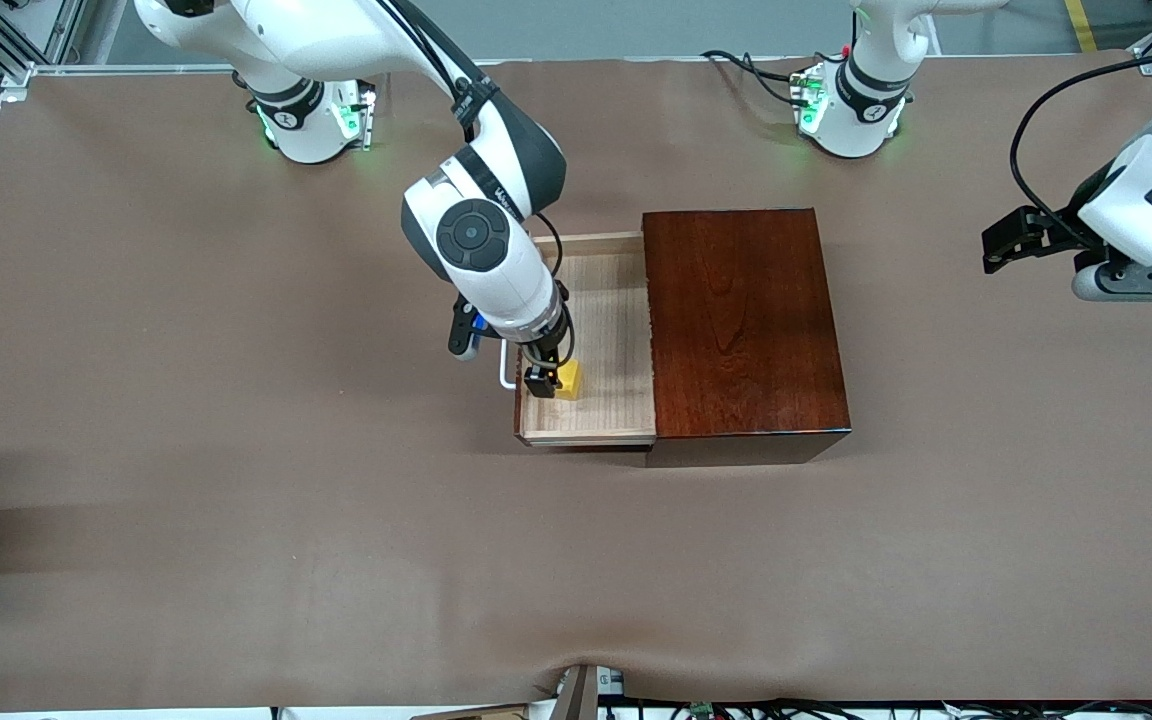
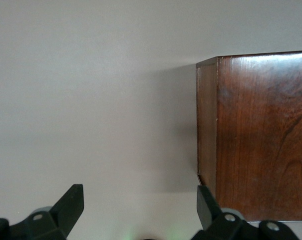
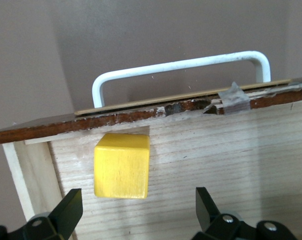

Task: Open drawer, take yellow block, close drawer
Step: 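Lower the right gripper into the drawer and grasp the yellow cube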

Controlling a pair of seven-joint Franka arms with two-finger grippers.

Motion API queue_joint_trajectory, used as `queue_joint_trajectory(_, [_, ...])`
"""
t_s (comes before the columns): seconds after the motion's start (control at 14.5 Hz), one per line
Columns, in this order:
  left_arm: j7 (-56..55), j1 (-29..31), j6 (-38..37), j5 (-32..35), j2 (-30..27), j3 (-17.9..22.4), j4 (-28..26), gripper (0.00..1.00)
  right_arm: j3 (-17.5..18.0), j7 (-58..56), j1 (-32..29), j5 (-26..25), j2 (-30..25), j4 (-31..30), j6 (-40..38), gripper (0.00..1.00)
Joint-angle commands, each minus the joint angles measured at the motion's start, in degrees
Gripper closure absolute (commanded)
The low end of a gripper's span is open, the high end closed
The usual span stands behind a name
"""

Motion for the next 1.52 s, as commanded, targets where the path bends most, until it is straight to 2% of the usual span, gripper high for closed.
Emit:
queue_joint_trajectory(0.0, [0.38, 2.42, -1.66, -0.71, -0.67, -0.38, 1.74, 0.00, -0.56, 1.84, 0.61, 0.58, 1.72, -0.09, 2.52, 0.00])
queue_joint_trajectory(0.21, [0.46, 3.57, -1.93, -1.24, -1.73, -0.29, 1.74, 0.00, -0.73, 1.84, 0.43, 0.14, 2.60, -0.98, 5.77, 0.00])
queue_joint_trajectory(0.55, [0.11, 4.01, -3.51, -1.24, -1.99, -0.11, 1.74, 0.00, -0.73, 1.75, 0.87, 0.05, 4.36, -0.98, 6.49, 0.00])
queue_joint_trajectory(0.62, [0.11, 4.01, -3.51, -1.15, -1.99, -0.20, 1.74, 0.00, -0.73, 1.58, 0.87, 0.05, 4.27, -0.98, 6.49, 0.33])
queue_joint_trajectory(0.69, [0.11, 4.01, -3.60, -1.15, -1.99, -0.20, 1.66, 0.00, -0.73, 1.31, 0.52, 0.05, 4.18, -0.89, 6.22, 0.59])
queue_joint_trajectory(0.76, [0.11, 4.01, -3.60, -1.15, -1.99, -0.29, 1.65, 0.00, -0.73, 1.14, 0.43, 0.05, 4.18, -0.89, 6.05, 0.64])
queue_joint_trajectory(1.04, [0.11, 4.01, -3.60, -1.15, -1.99, -0.64, 1.74, 0.00, -0.82, 1.40, 0.69, 0.05, 3.22, -0.63, 5.08, 0.65])
queue_joint_trajectory(1.17, [0.11, 4.01, -3.51, -1.06, -1.91, -0.55, 1.74, 0.00, -0.73, 1.31, 0.61, 0.14, 0.59, -0.02, 1.41, 0.68])
queue_joint_trajectory(1.45, [0.11, 4.01, -3.42, -1.15, -1.73, -0.55, 1.74, 0.00, -0.56, 0.35, 0.17, 0.40, -6.09, 2.88, -7.47, 0.68])
